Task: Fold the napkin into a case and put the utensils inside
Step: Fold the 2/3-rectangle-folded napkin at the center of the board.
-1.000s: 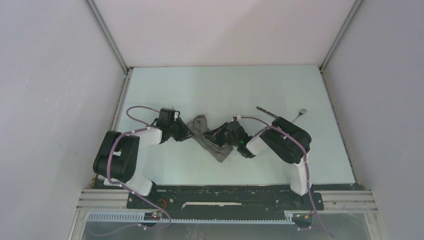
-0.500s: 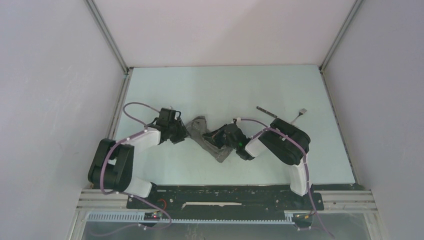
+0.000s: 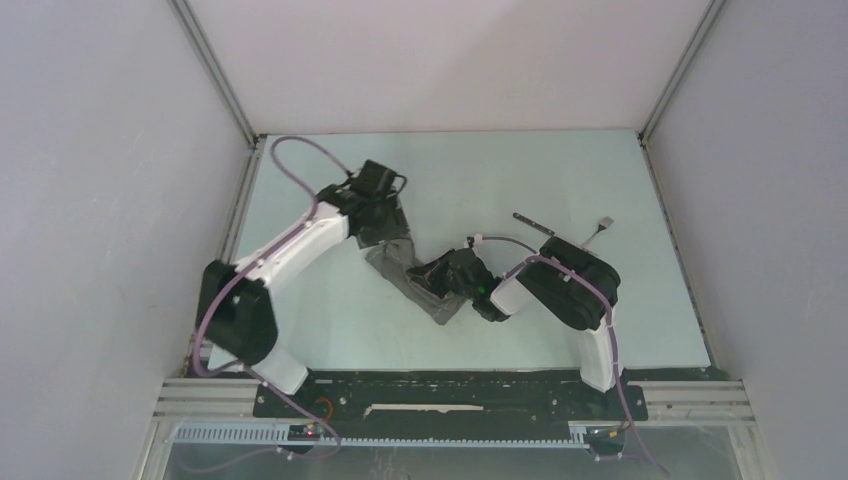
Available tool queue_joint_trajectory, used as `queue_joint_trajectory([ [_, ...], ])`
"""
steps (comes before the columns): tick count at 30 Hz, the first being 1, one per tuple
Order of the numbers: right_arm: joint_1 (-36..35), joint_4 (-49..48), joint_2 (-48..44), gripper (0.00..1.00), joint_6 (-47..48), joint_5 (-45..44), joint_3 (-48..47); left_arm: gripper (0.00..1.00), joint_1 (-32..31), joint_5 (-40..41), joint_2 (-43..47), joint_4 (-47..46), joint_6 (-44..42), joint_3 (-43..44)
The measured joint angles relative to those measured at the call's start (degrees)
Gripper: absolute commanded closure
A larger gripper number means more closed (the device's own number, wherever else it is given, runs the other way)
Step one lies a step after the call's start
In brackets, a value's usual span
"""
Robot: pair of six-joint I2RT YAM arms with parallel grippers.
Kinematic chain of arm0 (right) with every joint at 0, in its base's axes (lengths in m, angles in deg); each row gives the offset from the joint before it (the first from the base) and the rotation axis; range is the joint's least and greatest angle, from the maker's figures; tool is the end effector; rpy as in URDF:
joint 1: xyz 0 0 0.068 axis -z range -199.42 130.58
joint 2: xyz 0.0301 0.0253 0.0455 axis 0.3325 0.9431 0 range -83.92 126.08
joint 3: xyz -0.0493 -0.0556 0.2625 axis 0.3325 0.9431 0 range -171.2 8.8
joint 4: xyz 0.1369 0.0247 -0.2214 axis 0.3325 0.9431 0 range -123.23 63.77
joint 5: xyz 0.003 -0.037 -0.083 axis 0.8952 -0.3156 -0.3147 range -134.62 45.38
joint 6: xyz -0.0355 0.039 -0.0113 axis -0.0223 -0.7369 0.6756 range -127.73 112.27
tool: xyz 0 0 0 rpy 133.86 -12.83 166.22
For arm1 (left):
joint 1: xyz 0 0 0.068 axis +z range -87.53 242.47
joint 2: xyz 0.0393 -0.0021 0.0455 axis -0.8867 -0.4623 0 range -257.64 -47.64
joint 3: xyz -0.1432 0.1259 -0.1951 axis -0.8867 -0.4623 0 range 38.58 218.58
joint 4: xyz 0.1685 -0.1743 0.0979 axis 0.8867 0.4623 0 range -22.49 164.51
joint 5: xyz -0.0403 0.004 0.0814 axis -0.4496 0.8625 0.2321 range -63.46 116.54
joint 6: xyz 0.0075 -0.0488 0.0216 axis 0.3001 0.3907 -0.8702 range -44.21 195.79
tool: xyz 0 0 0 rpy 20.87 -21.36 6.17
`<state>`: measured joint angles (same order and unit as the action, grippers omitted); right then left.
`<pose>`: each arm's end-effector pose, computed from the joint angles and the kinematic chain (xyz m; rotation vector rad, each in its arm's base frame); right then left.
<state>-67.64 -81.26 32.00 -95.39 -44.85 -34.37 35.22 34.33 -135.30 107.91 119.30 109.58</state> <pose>0.2432 0.2719 0.0889 0.7951 2.2098 1.3925 0.2873 -0.1424 0.2729 -0.4165 2.5471 -0.2985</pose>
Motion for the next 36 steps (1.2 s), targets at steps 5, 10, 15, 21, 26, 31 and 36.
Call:
queue_joint_trajectory([
  [5, -0.22, 0.00, 0.00, 1.00, 0.87, -0.72, 0.00, 0.29, -5.90, 4.70, -13.25, 10.69, 1.44, 13.94],
  [10, -0.28, 0.00, 0.00, 1.00, 1.66, -1.05, 0.00, 0.28, -6.08, 7.13, -19.74, 16.35, 2.73, 17.40],
  [15, -0.28, -0.07, 0.00, 1.00, 2.14, -1.09, 0.00, 0.27, -5.90, 6.86, -22.60, 19.61, 3.10, 20.48],
  [21, -0.31, -0.17, 0.00, 1.00, 3.06, -1.27, 0.00, 0.27, -5.90, 4.22, -24.26, 19.82, 4.55, 22.67],
  [26, -0.31, -0.15, 0.00, 1.00, 3.78, -1.29, 0.00, 0.27, -5.84, 2.16, -23.65, 16.13, 7.04, 20.39],
  [31, -0.33, -0.15, 0.00, 1.00, 4.00, -1.44, 0.00, 0.30, -4.28, -0.28, -23.82, 15.89, 11.13, 20.26],
  [36, -0.37, -0.15, 0.00, 1.00, 4.35, -1.64, 0.00, 0.35, -2.32, -0.33, -24.22, 15.96, 13.53, 19.91],
])
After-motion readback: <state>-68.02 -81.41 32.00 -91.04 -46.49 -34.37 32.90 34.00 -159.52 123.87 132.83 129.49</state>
